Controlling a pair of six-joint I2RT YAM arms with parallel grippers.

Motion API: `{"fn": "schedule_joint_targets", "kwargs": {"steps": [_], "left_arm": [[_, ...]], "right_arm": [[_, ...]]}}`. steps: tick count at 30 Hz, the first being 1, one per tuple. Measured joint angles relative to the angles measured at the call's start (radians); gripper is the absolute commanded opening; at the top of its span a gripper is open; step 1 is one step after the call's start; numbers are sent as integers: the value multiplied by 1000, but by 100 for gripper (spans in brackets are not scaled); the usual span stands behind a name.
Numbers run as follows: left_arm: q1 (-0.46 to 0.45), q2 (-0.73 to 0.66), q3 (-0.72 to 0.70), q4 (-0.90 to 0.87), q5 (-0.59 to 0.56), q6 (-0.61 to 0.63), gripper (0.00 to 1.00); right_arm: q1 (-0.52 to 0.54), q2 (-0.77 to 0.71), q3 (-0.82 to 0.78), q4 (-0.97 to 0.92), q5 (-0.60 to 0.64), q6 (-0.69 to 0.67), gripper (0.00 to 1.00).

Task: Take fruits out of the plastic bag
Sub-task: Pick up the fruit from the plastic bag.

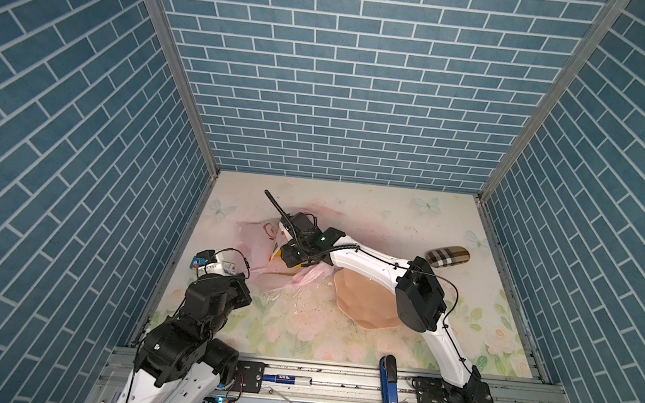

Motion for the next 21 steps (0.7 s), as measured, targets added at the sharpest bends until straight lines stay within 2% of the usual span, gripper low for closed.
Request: {"fn": "schedule_joint_targets", "kwargs": {"steps": [9,21], "left_arm": [[0,-27,-37,-2,16,-23,0],[0,-19,-55,35,26,-29,0]], "right_arm": [[-25,0,0,39,82,0,66],[-41,1,0,32,79,9,74]]}}
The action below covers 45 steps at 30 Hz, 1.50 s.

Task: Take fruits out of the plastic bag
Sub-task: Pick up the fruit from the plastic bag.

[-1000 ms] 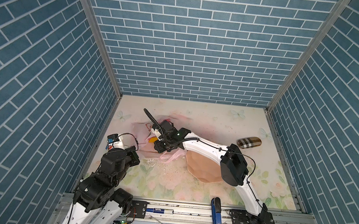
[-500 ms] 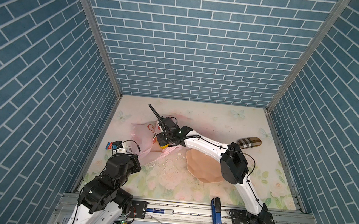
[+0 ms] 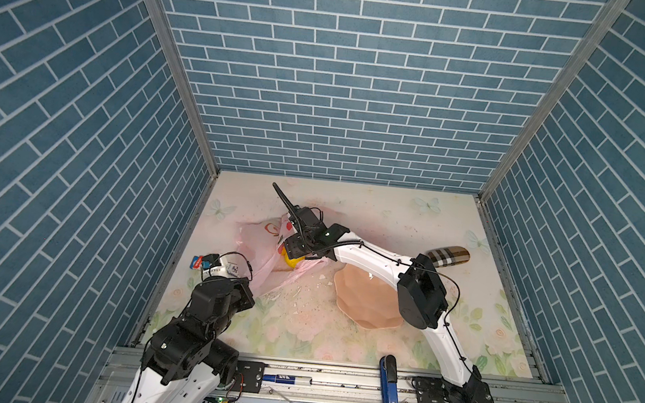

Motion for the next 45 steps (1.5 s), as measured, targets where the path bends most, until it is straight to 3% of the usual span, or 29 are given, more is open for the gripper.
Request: {"fn": "schedule_joint_targets", "kwargs": {"steps": [20,29,39,45], "left_arm": [[0,51,-18,102,-26,-19,0],[0,48,-30,101,-30,-19,0],[0,70,-50,125,-33,-22,0],[0,108,-50,162,-35,-22,0]], "right_arm": [[-5,73,0,-3,-53,30,74],[-14,94,0,24,-71,55,62],[-21,95,0,32,-94,55,33],[-21,77,-19,31,-124,42,28]]}}
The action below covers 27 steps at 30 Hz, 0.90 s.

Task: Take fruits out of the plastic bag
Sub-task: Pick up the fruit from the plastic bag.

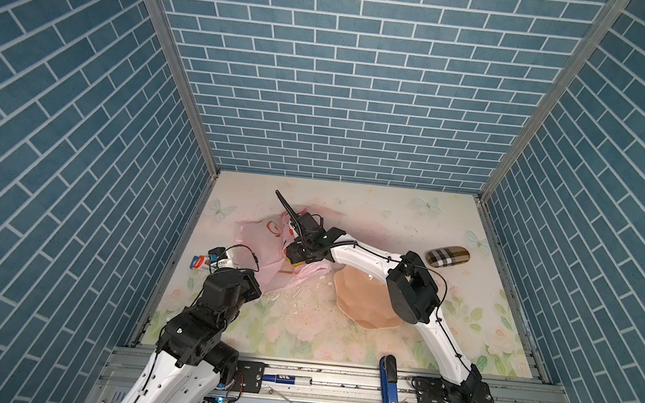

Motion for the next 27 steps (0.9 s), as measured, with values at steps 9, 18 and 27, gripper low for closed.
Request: {"fn": "schedule_joint_targets", "kwargs": {"steps": [9,18,27], "left_arm": [[0,24,22,33,-39,5,0],[0,53,66,75,-63,21,0],[0,66,82,82,-70,30,0]], "right_arm": [[10,-132,-77,-19,-74,-52,26],[38,-229,-80,-29,-129,-103,25],[43,-296,-81,-60,-160,-131,23]]}}
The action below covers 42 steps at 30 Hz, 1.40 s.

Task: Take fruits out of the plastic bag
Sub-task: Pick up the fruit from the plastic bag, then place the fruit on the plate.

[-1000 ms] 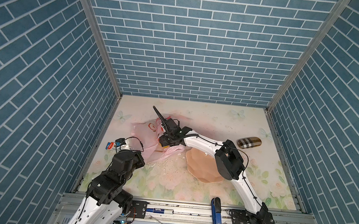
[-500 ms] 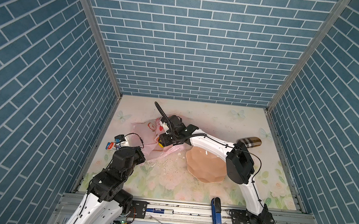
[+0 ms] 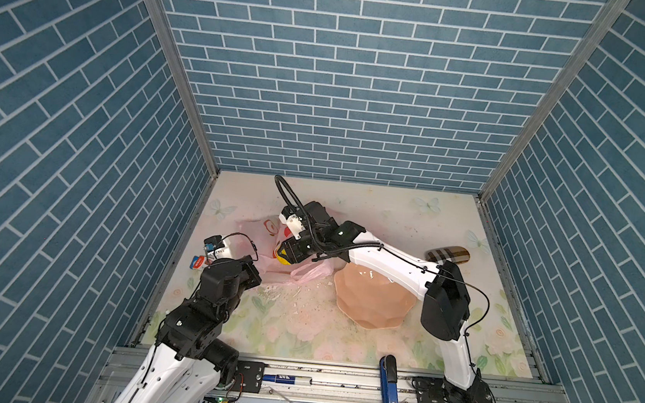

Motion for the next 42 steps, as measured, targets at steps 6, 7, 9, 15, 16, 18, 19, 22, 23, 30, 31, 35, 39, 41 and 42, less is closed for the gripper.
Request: {"fn": "schedule_joint_targets", "kwargs": {"steps": [6,7,9,15,16,18,19,22,23,30,31,35,39,41,42], "left_arm": [[0,2,5,1,0,0,0],[0,2,5,1,0,0,0],[0,1,5,0,0,1,0],[0,-9,5,-2,1,4,0],[0,-9,6,-2,1,6,0],[0,-9,8,-2,2,11,0],[0,-8,9,-2,3,12,0],[0,-4,12,-2,5,19,0],[0,-1,14,-2,7,20,0],[0,9,22,-2,21,27,0],[0,9,23,-2,22,27,0],[0,8,24,-3,24,30,0],[0,8,24,-5,24,31,0],[0,8,26,-7,24,31,0],[0,8,26,-7,24,31,0]], "right_arm": [[0,-146,-34,-12,22,-16,22],[-2,-178,-49,-12,30,-19,21],[-7,-231,-83,-12,48,-23,21],[-77,-385,-296,-5,125,-5,20],[-93,-406,-339,-2,136,6,20],[-140,-454,-448,-5,171,36,19],[-156,-471,-489,-6,186,49,19],[-205,-518,-622,-7,242,92,19],[-212,-527,-660,-9,260,106,20],[-214,-536,-843,5,322,188,21],[-214,-536,-858,9,326,197,21],[-215,-529,-893,34,335,227,24],[-216,-501,-904,65,338,246,26],[-216,-487,-914,79,337,250,26],[-216,-480,-921,88,336,253,27]]}}
